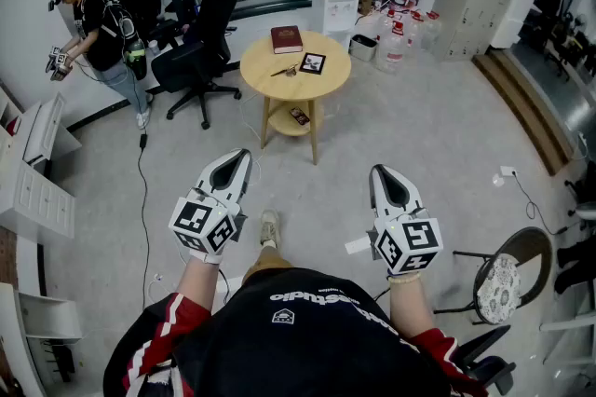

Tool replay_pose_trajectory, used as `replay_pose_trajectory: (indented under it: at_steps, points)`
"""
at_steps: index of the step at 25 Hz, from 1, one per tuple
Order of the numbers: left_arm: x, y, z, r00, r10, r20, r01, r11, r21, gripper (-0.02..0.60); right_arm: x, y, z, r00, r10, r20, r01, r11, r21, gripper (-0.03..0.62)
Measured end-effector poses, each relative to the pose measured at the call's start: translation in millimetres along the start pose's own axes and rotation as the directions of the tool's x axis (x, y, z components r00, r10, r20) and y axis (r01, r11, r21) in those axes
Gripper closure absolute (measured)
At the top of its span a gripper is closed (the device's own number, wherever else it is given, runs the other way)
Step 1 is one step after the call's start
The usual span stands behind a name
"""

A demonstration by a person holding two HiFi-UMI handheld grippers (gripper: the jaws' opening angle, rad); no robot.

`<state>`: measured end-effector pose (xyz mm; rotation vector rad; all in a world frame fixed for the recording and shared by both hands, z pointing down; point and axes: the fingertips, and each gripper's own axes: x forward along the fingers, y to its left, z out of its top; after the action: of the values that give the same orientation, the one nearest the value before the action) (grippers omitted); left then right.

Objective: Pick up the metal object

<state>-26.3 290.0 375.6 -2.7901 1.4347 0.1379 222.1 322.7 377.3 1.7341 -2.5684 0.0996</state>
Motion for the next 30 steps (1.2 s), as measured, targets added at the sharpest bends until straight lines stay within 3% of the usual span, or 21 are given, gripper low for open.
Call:
replay_pose_trajectory:
  at_steps: [30]
  points:
    - [15, 6, -6, 1.0, -0.009, 0.006, 0.009, 1.0, -0.024, 0.565, 18, -2, -2, 1.0, 0.009, -0.003, -0.009, 1.0, -0.013, 0.564]
